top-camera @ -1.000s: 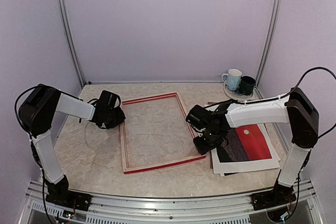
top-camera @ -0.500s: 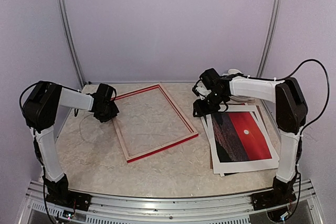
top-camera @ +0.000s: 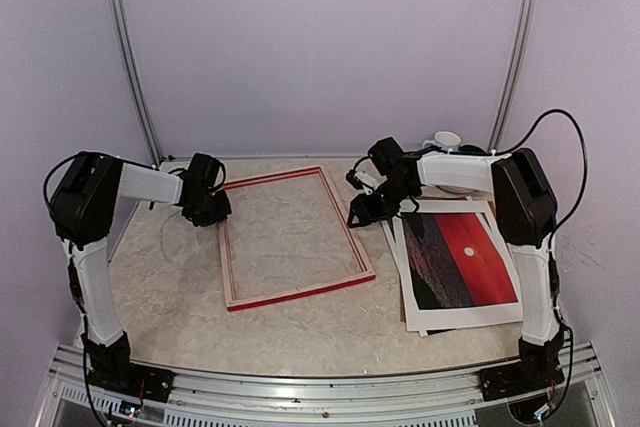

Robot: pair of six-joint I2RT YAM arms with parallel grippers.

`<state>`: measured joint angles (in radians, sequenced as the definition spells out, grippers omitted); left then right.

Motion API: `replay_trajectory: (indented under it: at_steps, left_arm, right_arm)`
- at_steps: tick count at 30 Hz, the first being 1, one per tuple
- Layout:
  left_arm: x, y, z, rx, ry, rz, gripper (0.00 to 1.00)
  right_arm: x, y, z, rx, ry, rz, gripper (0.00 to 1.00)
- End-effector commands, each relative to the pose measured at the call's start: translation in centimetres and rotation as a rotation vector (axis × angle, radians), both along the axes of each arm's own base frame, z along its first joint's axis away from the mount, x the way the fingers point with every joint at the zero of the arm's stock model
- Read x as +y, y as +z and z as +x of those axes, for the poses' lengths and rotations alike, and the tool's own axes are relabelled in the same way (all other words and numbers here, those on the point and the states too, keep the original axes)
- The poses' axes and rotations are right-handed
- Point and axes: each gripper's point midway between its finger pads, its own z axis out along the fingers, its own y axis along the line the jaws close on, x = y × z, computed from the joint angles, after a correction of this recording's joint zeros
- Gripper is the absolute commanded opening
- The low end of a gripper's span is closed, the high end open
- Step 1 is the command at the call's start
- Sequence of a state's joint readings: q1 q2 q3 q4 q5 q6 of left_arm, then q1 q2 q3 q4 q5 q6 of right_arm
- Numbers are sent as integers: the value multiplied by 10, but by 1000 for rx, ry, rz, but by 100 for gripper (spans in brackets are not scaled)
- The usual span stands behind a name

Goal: Put the photo into the frame
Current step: Press the glass panel against the frame body.

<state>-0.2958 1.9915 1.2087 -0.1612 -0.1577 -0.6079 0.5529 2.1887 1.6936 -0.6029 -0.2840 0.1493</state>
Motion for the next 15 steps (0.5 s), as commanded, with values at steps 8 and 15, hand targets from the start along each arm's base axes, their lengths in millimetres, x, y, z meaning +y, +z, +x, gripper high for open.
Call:
replay_trajectory:
  at_steps: [8,15]
  left_arm:
    - [-34,34,45,-105,-258,13,20]
    - [-37,45,59,-116,-269,22,32]
  right_arm:
    - [21,-10,12,36,-8,122,51]
    - [16,-18,13,26,-58,117,45]
